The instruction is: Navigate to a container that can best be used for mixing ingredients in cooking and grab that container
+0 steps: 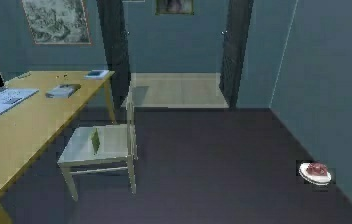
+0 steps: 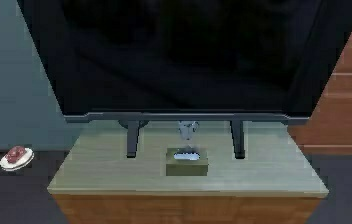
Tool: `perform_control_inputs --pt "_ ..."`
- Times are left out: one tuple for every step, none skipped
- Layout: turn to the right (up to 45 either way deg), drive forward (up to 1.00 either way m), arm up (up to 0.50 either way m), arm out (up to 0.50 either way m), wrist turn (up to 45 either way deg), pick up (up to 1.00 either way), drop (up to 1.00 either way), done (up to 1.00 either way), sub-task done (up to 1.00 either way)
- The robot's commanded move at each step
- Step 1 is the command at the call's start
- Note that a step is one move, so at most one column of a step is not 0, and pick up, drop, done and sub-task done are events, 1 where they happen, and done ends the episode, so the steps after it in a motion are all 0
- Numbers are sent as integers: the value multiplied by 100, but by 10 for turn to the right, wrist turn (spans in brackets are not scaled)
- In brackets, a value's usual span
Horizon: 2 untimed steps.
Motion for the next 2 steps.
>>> perform_control_inputs --pt "0 65 0 0 0 0 0 0 0" --pt "450 0 0 0 0 0 0 0 0"
